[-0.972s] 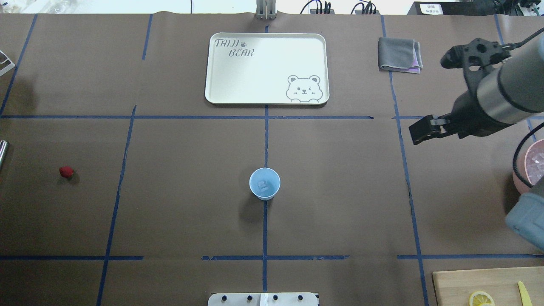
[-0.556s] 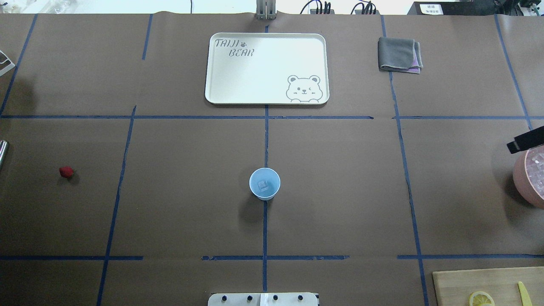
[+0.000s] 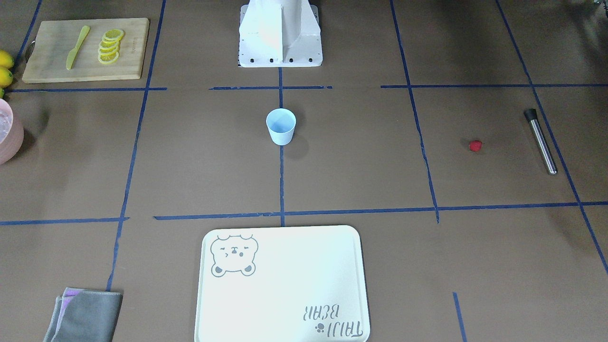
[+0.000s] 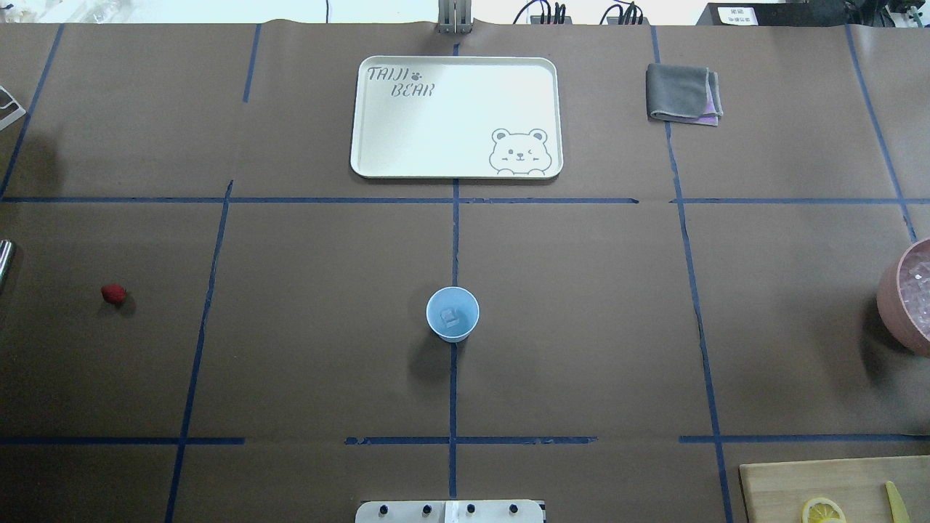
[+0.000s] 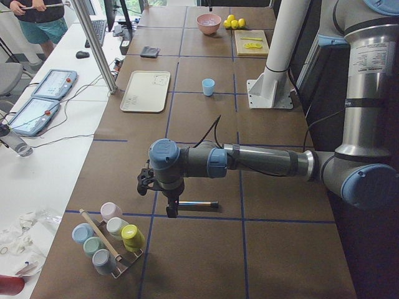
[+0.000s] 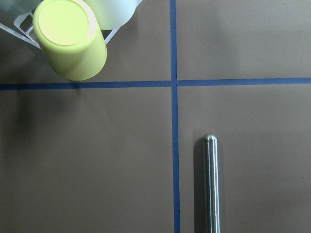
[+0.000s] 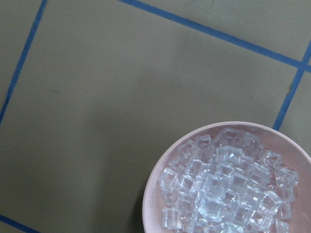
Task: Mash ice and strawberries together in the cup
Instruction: 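Grasp another ice cube from the bowl with the right gripper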
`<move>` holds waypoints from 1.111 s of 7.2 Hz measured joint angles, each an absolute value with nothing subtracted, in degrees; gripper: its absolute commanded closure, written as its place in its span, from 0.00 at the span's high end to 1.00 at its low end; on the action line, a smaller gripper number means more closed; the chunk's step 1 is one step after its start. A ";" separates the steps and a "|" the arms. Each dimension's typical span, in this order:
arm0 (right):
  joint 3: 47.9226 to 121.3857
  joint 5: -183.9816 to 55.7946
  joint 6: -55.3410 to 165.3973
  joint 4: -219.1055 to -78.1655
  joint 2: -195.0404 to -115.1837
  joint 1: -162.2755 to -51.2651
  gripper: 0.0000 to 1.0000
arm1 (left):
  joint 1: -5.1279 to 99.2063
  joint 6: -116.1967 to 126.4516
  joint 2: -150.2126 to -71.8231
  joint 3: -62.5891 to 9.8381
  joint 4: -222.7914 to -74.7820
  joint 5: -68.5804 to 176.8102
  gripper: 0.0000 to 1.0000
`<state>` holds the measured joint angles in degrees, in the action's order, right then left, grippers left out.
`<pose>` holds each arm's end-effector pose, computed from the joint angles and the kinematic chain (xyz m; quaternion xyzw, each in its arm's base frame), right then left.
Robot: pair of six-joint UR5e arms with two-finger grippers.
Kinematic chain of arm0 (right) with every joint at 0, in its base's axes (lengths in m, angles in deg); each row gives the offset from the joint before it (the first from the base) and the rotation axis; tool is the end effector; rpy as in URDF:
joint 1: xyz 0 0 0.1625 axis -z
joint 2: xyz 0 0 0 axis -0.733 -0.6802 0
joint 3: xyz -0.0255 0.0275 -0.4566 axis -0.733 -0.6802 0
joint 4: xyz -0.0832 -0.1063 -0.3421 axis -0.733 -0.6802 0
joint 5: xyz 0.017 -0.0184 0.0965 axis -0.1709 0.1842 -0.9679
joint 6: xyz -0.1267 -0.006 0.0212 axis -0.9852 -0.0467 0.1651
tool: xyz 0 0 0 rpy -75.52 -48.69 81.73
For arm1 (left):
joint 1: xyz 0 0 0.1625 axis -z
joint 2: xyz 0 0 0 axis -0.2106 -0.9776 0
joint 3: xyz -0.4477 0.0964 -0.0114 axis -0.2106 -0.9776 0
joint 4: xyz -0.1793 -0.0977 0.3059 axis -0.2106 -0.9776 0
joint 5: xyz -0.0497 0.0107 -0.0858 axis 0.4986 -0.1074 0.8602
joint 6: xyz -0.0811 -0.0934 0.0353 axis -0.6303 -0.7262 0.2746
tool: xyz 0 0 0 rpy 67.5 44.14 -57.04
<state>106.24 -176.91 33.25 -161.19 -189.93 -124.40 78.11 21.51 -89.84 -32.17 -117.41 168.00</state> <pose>-0.0341 -0.3372 0.6168 0.0594 -0.3925 -0.1791 0.9002 -0.0437 -0.4284 0.6796 0.0071 0.3860 0.0114 0.9224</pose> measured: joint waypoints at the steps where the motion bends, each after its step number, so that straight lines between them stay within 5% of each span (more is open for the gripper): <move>1: 104.38 -176.92 31.94 -161.05 -189.91 -124.55 0.97 | 78.11 21.47 -89.86 -32.17 -117.41 167.97 1.00; 8: 94.60 -176.06 31.50 -160.64 -187.35 -118.33 0.80 | 78.08 21.44 -89.93 -32.12 -117.41 167.96 1.00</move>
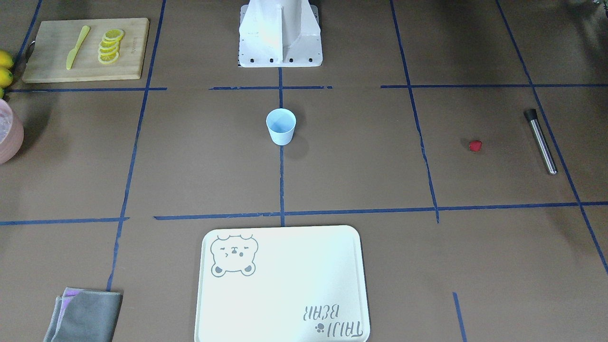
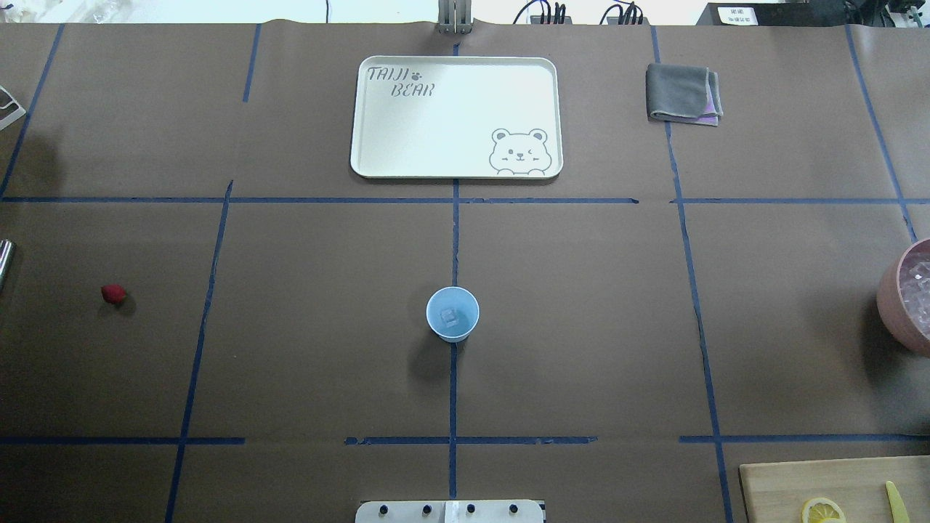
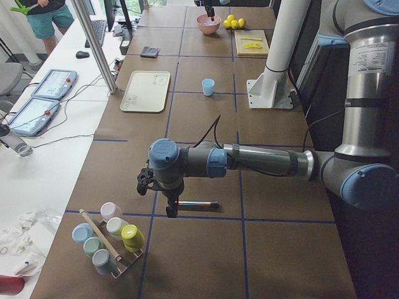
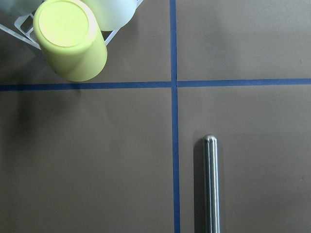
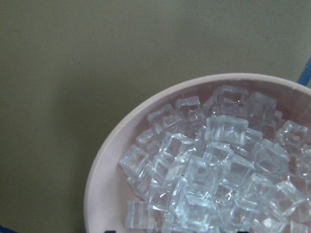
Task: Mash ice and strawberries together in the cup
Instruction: 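Grasp another ice cube from the bowl with the right gripper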
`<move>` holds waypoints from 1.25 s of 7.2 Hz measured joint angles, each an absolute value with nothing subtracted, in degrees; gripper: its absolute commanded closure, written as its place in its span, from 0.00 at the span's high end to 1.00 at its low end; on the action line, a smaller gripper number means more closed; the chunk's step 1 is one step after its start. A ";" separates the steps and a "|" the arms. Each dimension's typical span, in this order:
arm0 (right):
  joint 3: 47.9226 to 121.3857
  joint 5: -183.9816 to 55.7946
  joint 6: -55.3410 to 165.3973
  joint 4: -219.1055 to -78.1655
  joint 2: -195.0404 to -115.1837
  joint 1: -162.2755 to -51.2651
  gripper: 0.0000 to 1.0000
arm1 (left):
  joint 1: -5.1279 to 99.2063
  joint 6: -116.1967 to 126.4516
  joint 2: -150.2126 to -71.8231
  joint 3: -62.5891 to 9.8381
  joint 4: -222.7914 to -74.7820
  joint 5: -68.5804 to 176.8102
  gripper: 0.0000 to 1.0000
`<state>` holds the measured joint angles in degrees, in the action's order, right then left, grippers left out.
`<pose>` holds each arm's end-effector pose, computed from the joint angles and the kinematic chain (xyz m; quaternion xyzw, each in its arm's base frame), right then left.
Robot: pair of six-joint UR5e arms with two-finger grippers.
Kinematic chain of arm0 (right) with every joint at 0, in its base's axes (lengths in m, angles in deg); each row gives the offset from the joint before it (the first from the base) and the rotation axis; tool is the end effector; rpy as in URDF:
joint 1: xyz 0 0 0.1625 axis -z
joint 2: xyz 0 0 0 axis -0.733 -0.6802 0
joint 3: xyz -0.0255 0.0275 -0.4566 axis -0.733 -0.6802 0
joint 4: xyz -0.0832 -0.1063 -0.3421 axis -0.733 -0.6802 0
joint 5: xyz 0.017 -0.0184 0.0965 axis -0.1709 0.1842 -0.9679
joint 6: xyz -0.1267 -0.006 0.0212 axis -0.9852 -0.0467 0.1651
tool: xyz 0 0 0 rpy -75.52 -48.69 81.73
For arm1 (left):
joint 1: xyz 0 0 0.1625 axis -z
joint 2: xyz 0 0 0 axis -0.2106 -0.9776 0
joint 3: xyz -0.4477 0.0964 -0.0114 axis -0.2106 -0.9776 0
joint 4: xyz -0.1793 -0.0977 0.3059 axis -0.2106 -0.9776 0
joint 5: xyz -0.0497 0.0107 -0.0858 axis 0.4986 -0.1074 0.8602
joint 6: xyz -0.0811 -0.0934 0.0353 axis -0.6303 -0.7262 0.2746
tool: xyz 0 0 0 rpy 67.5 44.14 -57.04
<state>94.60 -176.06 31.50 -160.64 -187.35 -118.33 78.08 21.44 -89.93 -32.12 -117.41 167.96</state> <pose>-0.0727 -0.3450 0.6930 -0.0228 -0.3822 -0.2133 0.8988 -0.0435 -0.4292 0.6794 0.0071 0.3857 0.0112 0.9225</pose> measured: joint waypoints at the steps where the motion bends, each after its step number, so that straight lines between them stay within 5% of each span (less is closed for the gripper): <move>1: 93.84 -176.04 31.38 -160.62 -187.12 -117.88 0.79 | 78.09 21.44 -89.93 -32.14 -117.41 167.97 1.00; 6: 91.04 -176.16 30.99 -160.66 -184.88 -117.62 0.77 | 78.11 21.44 -89.93 -32.17 -117.41 167.97 1.00; 9: 90.75 -176.18 31.14 -160.66 -184.61 -117.63 0.66 | 78.11 21.50 -89.93 -32.16 -117.41 168.02 1.00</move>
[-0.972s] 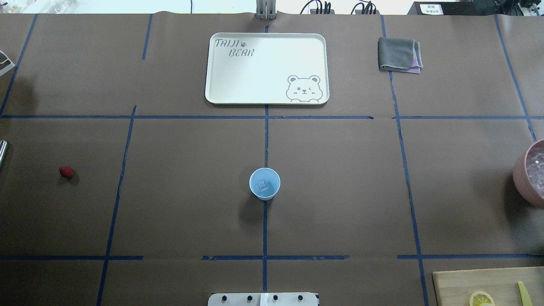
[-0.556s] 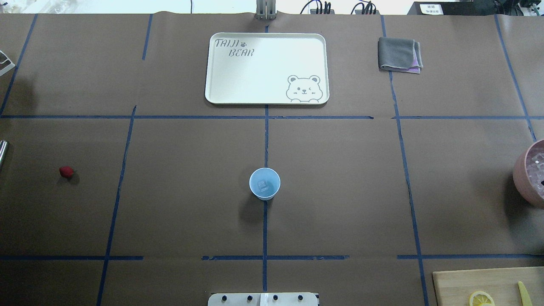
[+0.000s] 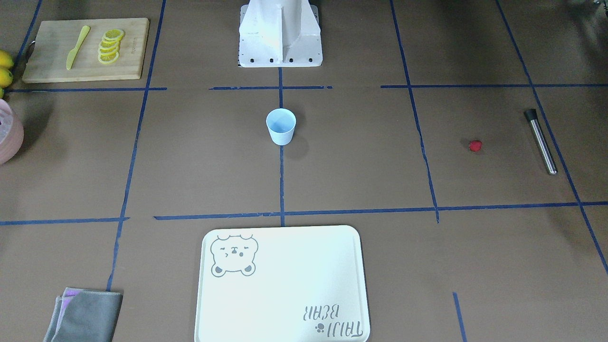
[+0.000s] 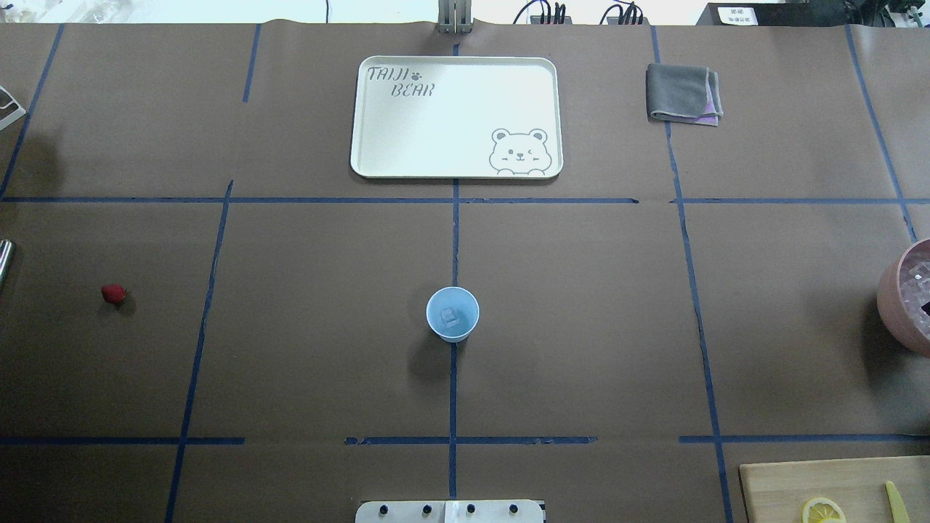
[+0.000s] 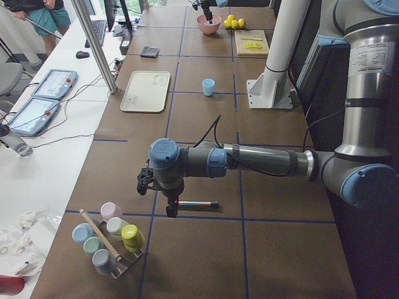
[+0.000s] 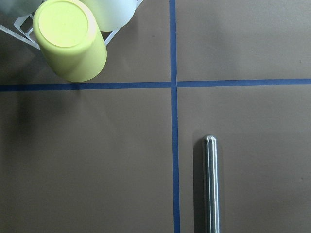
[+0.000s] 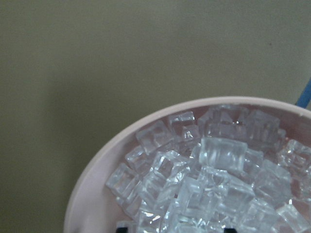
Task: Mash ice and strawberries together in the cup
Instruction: 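Grasp another ice cube from the bowl with the right gripper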
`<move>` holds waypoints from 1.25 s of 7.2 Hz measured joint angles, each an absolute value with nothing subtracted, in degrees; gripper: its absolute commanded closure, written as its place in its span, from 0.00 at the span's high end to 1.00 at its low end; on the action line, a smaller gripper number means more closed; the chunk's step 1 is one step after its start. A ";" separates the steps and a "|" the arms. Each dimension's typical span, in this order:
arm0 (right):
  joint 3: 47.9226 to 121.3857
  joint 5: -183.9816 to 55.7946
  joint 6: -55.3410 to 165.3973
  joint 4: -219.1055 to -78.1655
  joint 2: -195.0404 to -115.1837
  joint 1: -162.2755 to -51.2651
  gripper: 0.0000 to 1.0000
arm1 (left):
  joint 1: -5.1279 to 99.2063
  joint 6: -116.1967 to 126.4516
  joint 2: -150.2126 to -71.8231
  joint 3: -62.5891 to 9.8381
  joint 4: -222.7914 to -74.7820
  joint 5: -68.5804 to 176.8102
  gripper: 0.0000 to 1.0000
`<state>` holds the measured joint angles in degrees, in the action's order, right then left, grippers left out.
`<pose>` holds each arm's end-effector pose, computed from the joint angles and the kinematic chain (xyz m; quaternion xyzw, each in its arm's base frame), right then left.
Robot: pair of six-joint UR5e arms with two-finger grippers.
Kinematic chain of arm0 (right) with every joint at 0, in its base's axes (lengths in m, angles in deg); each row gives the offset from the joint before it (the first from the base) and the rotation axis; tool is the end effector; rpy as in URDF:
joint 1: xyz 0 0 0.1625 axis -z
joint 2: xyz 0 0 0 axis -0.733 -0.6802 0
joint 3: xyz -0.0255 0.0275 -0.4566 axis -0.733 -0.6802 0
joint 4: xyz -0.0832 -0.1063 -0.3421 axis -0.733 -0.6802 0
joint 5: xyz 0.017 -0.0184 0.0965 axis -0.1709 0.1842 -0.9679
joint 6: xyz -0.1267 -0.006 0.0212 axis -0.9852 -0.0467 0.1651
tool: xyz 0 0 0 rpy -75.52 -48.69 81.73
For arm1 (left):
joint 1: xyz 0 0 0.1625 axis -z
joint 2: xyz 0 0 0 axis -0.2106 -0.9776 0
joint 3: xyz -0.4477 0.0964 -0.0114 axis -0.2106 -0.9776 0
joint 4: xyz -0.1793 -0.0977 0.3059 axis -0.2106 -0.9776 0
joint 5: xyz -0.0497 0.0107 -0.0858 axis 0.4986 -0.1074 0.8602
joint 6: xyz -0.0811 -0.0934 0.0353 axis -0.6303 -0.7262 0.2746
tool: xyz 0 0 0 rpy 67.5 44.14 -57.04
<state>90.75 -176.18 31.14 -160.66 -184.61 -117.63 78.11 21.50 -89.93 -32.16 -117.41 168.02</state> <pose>-0.0837 -0.3627 0.7055 -0.0331 -0.3822 -0.2178 0.8974 -0.0437 -0.4292 0.6790 0.0077 0.3862 0.0116 0.9223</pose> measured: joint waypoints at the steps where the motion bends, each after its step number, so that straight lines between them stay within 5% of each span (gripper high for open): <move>1: 90.76 -176.22 31.08 -160.66 -184.61 -117.63 0.65 | 78.11 21.52 -89.93 -32.12 -117.41 168.02 1.00; 6: 89.70 -176.25 30.97 -160.69 -184.61 -117.63 0.59 | 78.11 21.53 -89.93 -32.09 -117.43 167.99 1.00; 7: 89.71 -176.27 31.13 -160.67 -184.57 -117.62 0.53 | 78.11 21.53 -89.93 -32.09 -117.45 168.01 1.00; 9: 89.86 -176.32 31.29 -160.66 -184.48 -117.63 0.20 | 78.11 21.53 -89.93 -32.09 -117.46 168.00 1.00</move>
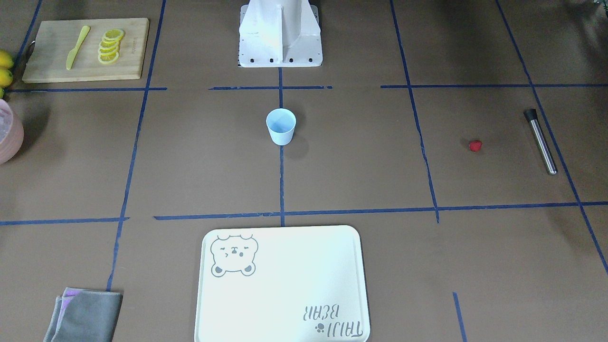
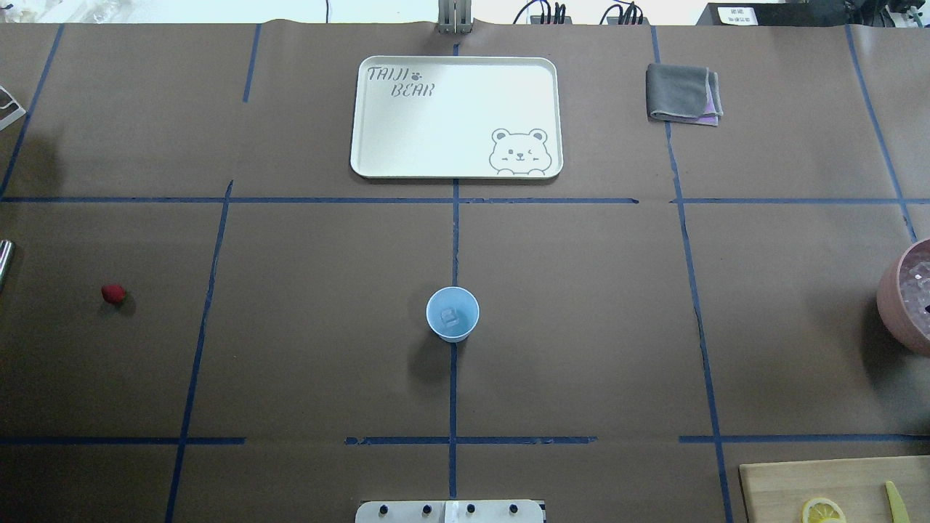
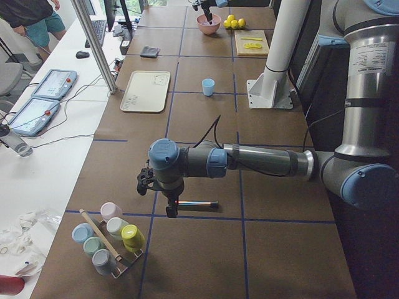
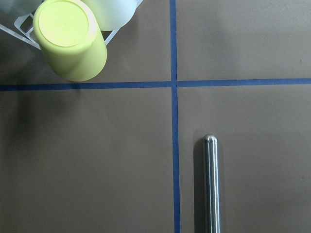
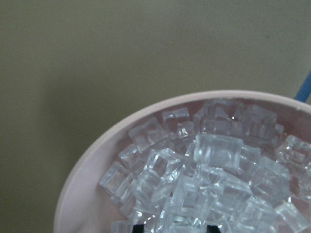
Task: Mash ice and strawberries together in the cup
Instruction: 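Grasp another ice cube from the bowl with the right gripper, then carry the ice cube with the right gripper over the cup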
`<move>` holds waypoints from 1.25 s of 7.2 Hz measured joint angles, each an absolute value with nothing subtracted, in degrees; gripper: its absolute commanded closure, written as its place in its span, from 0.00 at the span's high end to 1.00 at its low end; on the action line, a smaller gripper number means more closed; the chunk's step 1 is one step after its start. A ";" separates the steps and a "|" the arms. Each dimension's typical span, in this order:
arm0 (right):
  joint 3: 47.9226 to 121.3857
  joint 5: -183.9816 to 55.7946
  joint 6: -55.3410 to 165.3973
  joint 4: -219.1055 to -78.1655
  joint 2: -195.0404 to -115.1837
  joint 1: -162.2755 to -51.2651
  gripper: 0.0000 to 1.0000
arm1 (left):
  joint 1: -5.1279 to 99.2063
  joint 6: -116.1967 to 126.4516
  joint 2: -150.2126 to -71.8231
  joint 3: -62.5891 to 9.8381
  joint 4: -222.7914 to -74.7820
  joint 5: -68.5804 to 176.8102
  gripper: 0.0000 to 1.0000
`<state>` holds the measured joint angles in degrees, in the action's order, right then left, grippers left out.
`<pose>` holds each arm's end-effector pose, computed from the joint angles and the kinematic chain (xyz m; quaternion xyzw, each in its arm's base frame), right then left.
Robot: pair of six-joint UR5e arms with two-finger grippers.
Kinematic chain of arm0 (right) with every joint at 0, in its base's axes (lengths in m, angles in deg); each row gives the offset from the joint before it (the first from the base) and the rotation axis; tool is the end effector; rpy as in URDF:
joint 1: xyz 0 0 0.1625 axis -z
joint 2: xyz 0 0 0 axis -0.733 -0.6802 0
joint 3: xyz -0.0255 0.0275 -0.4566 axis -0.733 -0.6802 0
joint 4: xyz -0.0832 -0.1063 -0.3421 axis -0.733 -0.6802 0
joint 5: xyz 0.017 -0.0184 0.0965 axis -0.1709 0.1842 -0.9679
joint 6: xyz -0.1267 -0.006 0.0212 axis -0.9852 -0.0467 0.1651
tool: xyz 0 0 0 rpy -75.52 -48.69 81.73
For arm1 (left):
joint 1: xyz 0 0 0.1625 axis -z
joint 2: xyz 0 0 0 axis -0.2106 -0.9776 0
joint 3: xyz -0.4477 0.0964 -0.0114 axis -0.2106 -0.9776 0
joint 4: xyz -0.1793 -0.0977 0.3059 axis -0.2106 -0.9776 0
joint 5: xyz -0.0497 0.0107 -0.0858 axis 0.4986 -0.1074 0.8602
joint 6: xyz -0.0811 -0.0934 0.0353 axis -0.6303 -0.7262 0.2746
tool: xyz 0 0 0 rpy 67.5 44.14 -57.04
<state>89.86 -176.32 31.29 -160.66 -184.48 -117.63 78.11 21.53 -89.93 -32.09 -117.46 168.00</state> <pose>-0.0838 -0.3624 0.7113 -0.0398 -0.3826 -0.2141 0.8979 -0.0437 -0.4292 0.6795 0.0077 0.3860 0.0118 0.9224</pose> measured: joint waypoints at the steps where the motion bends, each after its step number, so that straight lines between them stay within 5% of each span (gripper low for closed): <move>1: 89.96 -176.35 31.16 -160.64 -184.43 -117.63 0.08 | 78.11 21.53 -89.93 -32.09 -117.43 167.98 1.00; 5: 92.69 -176.86 30.76 -159.91 -183.83 -117.86 0.00 | 78.11 21.53 -89.93 -32.14 -117.42 168.02 1.00; 9: 110.29 -177.73 33.74 -179.77 -175.99 -120.71 0.00 | 78.11 21.53 -89.93 -32.15 -117.41 168.02 1.00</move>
<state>110.29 -177.73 33.74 -179.77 -175.99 -120.71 78.11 21.53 -89.93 -32.15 -117.41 168.02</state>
